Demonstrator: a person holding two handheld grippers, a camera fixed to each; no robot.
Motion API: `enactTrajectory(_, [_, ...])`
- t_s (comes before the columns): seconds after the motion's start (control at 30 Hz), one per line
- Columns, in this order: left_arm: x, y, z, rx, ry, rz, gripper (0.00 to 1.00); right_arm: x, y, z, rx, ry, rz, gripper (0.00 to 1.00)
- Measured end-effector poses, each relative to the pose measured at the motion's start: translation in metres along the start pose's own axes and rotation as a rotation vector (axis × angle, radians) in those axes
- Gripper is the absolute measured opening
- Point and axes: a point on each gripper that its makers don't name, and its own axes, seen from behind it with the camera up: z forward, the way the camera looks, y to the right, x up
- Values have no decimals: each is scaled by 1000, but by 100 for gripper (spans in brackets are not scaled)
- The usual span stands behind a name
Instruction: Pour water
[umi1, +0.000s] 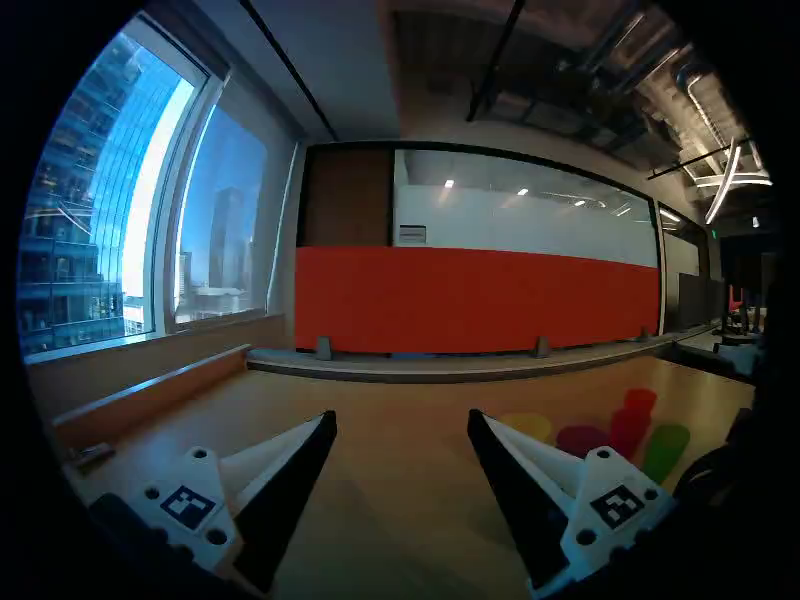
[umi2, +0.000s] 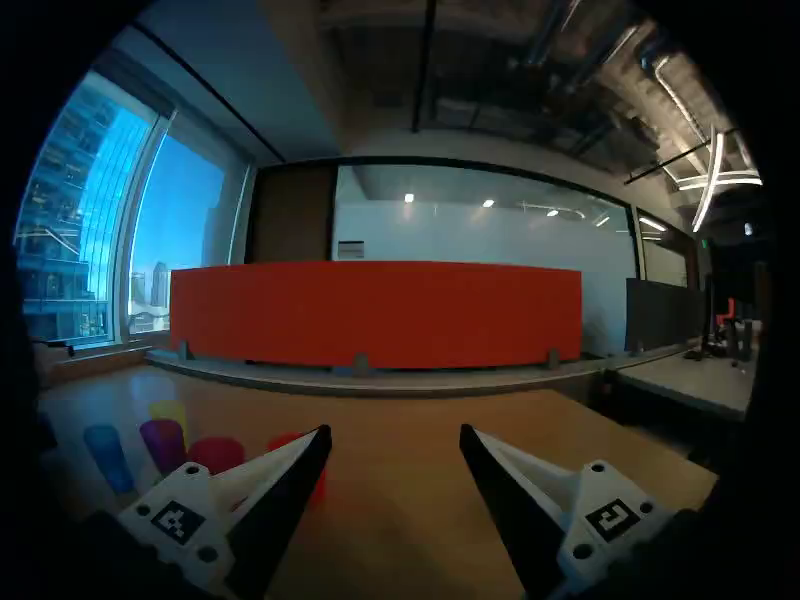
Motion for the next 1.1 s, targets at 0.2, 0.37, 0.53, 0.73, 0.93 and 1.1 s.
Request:
enactTrajectory(0.2, [26,3,7,-13,3,17,97,20,-1,0,21,-27,17,99])
enactTrajectory(0.37, [49,6,9,-32,1,34,97,41,-1,0,33,-45,36,99])
enactTrajectory(0.53, [69,9,11,-49,2,66,97,67,-1,3,45,-46,40,99])
enactTrajectory(0.73, [89,10,11,-58,-5,96,97,95,-2,5,52,-39,35,99])
enactTrajectory(0.93, [111,9,13,-69,-13,91,97,122,-7,4,71,-28,27,99])
enactTrajectory(1.1, [130,8,15,-77,-15,95,97,140,-9,5,79,-26,27,99])
